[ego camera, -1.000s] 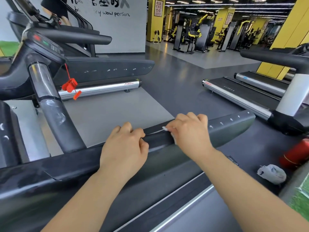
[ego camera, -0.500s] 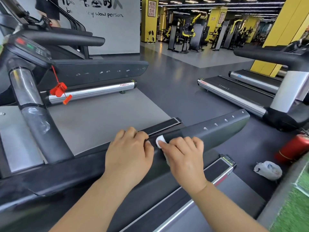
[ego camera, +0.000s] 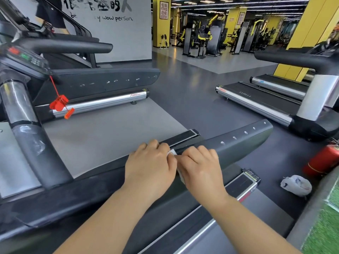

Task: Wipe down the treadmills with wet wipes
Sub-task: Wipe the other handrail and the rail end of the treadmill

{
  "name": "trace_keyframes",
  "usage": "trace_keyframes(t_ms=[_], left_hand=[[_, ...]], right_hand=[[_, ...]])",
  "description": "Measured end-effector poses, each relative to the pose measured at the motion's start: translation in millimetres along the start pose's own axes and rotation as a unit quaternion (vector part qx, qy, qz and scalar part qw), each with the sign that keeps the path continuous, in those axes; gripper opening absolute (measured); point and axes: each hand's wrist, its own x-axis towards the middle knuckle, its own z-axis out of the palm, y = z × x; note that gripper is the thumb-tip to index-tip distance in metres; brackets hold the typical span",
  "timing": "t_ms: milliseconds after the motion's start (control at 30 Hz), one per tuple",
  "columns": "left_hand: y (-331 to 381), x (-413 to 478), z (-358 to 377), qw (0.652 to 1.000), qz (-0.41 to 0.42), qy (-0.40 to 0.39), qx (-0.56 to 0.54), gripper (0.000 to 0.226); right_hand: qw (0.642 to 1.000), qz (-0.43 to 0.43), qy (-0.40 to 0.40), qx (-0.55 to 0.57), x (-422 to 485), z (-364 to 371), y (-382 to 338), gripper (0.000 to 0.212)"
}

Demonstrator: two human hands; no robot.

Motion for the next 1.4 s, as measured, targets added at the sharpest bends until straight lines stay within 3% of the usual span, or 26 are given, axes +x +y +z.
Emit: trace_keyframes(t_ms=[67, 133, 300, 400, 533, 667, 767, 867, 933, 1000, 1100, 1200, 1267, 1333, 1400], left_hand=[[-2, 1, 1, 1.0, -0.005, 0.002, -0.005, 0.037], [-4, 1, 1, 1.0, -0.014, 0.0, -0.006, 0.038], [-2, 2, 1, 1.0, -0.018, 0.002, 0.007, 0.038], [0, 7, 3, 1.0, -0.019, 0.005, -0.006, 0.036], [8, 6, 13, 0.999, 0.013, 0.016, -0.026, 0.04], [6, 5, 19, 0.998, 0.027, 0.051, -0.018, 0.075], [6, 5, 22, 0.998, 0.009, 0.064, -0.028, 0.056], [7, 6, 24, 0.998, -0.007, 0.055, -0.03, 0.053], [8, 8, 23, 0.997, -0.016, 0.071, -0.019, 0.053], [10, 8, 21, 0.998, -0.013, 0.055, -0.023, 0.057], [8, 7, 18, 0.998, -0.021, 0.062, -0.025, 0.061], [8, 5, 17, 0.999, -0.029, 0.041, -0.006, 0.053], [10, 5, 16, 0.999, -0.031, 0.034, -0.004, 0.048], [10, 4, 15, 0.999, -0.033, 0.029, -0.005, 0.037], [12, 6, 15, 0.999, -0.031, 0.02, -0.014, 0.034]], right_hand=[[1.0, -0.005, 0.001, -0.014, -2, -2, 20, 0.013], [0.999, 0.009, 0.004, -0.042, -4, -2, 45, 0.017], [0.992, 0.117, -0.006, -0.051, 9, -13, 68, 0.025], [0.996, 0.063, -0.042, -0.047, 25, -4, 45, 0.014], [0.986, 0.02, -0.116, -0.117, 33, 7, 42, 0.023], [0.974, 0.035, -0.176, -0.142, 33, 1, 75, 0.032], [0.957, 0.074, -0.212, -0.186, 36, -4, 97, 0.044], [0.986, 0.099, -0.101, -0.094, 30, -11, 84, 0.033], [0.998, 0.054, -0.029, -0.028, 20, -9, 50, 0.024], [1.0, 0.01, 0.005, -0.005, 6, -3, 26, 0.017], [0.998, 0.008, 0.062, -0.001, -11, 5, 35, 0.012], [0.995, 0.016, 0.087, -0.038, -21, 6, 60, 0.014], [0.992, 0.07, 0.091, -0.057, -29, 6, 80, 0.016], [0.985, 0.137, 0.102, -0.038, -30, 0, 90, 0.018], [0.984, 0.14, 0.113, 0.007, -23, -5, 82, 0.021]])
